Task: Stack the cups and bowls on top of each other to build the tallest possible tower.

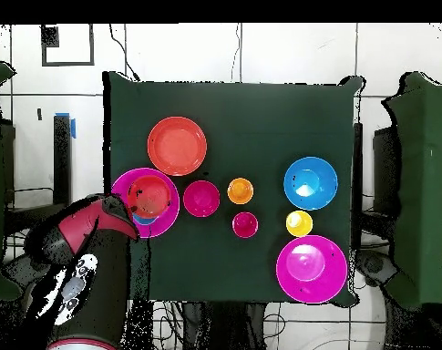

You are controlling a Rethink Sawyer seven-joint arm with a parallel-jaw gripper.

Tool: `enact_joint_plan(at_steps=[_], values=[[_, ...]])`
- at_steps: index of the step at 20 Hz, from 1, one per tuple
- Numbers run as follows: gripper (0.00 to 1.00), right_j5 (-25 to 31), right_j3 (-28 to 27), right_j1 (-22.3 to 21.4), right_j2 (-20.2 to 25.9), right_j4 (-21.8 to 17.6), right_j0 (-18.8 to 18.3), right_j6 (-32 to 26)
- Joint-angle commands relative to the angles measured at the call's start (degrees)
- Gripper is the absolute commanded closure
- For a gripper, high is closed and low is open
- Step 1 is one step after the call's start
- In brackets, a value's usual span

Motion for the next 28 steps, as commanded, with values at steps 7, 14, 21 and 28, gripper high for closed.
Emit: enact_joint_plan(at_steps=[7, 14, 21, 28], values=[[1.0, 1.83, 0.17, 0.61, 3.52, 1.95, -1.01, 6.83], [1.0, 2.62, 0.7, 0.3, 3.93, 2.55, -1.16, 6.65], [1.0, 4.92, 1.08, -0.99, 4.15, 3.69, -0.75, 6.53], [1.0, 5.44, 0.72, -0.59, 4.56, 3.91, -1.33, 5.53]])
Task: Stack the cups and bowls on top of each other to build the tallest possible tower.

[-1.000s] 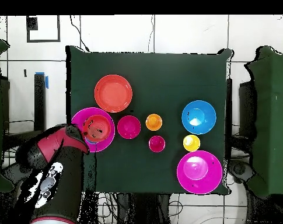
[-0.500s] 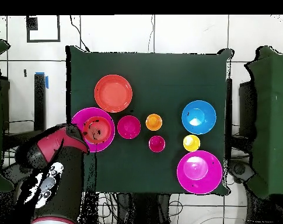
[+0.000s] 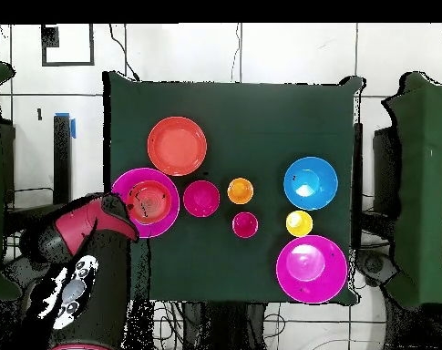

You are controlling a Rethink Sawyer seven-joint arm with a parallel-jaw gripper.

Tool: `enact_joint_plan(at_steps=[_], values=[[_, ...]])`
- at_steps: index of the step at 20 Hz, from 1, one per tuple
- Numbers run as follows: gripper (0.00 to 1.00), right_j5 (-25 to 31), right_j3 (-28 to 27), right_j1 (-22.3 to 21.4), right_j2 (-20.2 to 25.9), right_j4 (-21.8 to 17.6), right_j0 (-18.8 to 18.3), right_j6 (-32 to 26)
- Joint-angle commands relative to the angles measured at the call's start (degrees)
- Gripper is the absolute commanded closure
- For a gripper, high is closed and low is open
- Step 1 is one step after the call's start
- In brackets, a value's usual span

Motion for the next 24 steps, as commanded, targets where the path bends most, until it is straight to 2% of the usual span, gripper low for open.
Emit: enact_joint_plan(at_steps=[1, 5, 9, 14, 20, 24], values=[[1.0, 5.26, 0.75, 0.59, 4.77, 1.93, -1.34, 5.28], [1.0, 5.14, 1.3, 0.68, 4.85, 1.56, -1.74, 4.7], [1.0, 9.3, 2.1, -2.63, 5.54, 2.06, -2.96, 2.22], [1.0, 8.95, 0.91, -0.97, 5.55, 1.39, -3.38, 2.58], [1.0, 11.67, 0.41, -1.45, 5.8, 1.39, -3.45, 2.33], [1.0, 9.78, -1.06, 1.8, 5.19, 0.93, -1.82, 5.23]])
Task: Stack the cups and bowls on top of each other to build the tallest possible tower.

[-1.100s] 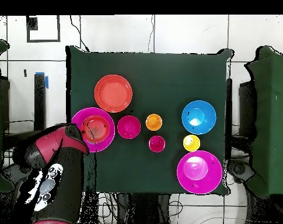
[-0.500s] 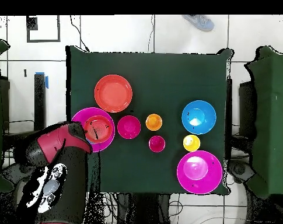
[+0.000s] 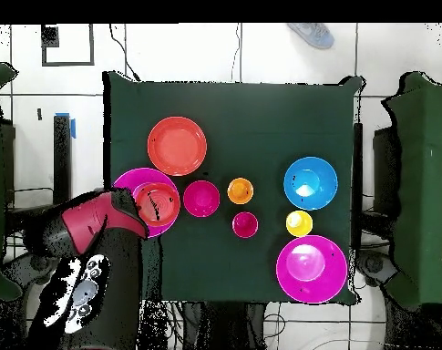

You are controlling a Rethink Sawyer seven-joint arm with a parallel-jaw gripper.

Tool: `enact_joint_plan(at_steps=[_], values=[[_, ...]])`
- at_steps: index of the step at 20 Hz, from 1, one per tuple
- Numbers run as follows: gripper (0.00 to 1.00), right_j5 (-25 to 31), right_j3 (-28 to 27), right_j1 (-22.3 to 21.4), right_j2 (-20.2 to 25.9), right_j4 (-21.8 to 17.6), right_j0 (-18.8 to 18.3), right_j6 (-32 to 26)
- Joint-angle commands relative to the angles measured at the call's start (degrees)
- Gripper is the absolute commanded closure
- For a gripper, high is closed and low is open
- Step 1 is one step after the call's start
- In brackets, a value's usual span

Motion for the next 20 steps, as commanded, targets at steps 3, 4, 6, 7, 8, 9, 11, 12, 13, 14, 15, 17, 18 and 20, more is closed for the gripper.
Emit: enact_joint_plan(at_steps=[3, 4, 6, 7, 8, 9, 11, 12, 13, 14, 15, 17, 18, 20], values=[[1.0, 7.07, -3.9, 6.11, 2.69, -0.08, 3.56, 7.98], [1.0, 8.37, -4.43, 6.25, 2.42, 0.04, 4.09, 8.11], [1.0, 10.34, -5.26, 6.05, 1.39, 0.12, 5.18, 8.66], [1.0, 11.27, -5.74, 5.91, 0.89, 0.21, 5.7, 8.89], [1.0, 11.62, -6.3, 5.86, 0.12, 0.01, 6.46, 9.39], [1.0, 12.69, -6.84, 5.77, -0.4, -0.13, 7.11, 9.4], [1.0, 15.43, -8.41, 5.67, -1.75, -0.12, 8.32, 9.94], [1.0, 17.44, -8.99, 5.33, -2.15, 0.12, 8.67, 9.89], [1.0, 18.27, -9.37, 4.87, -2.39, 0.65, 8.83, 10.27], [1.0, 18.64, -9.4, 4.28, -2.43, 1.24, 8.87, 10.57], [1.0, 19.18, -9.16, 3.69, -1.97, 2.06, 8.65, 10.54], [1.0, 20.62, -9.52, 2.81, -3.11, 2.29, 9.0, 11.55], [1.0, 21.11, -9.34, 2.15, -3.17, 2.68, 8.74, 11.45], [1.0, 20.46, -9.92, 2.11, -4.16, 2.27, 9.2, 12.26]])
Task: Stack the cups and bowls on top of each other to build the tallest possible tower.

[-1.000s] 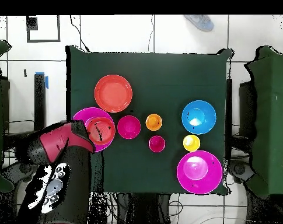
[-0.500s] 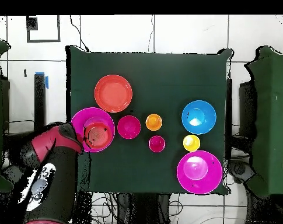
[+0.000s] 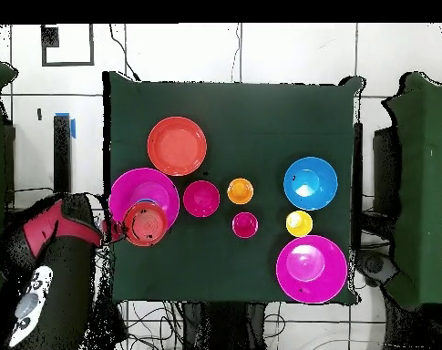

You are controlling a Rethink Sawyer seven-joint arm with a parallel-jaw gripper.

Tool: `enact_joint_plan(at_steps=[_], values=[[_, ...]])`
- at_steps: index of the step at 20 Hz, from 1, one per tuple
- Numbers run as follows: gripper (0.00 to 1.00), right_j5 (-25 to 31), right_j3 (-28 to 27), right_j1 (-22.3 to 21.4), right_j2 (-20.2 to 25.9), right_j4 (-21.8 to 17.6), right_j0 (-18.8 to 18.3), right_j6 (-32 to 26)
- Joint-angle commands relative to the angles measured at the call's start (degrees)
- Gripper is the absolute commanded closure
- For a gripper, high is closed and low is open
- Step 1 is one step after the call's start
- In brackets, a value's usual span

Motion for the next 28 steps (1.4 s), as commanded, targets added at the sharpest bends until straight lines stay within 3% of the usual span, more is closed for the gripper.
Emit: enact_joint_plan(at_steps=[1, 6, 13, 18, 22, 28], values=[[1.0, 7.23, -5.5, -0.61, -1.32, 1.15, 0.53, 12.95], [1.0, 4.75, -8.91, 3.5, -4.91, -0.77, 2.57, 16.79], [1.0, -2.35, -4.23, -0.55, -7.25, 0.0, 3.37, 18.26], [1.0, -4.94, -3.61, -1.18, -8.47, 0.15, 3.79, 20.68], [1.0, -8.28, -4.99, 1.41, -9.33, -0.16, 5.51, 24.36], [1.0, -7.88, -7.43, 5.91, -10.97, -0.33, 7.95, 26.65]])
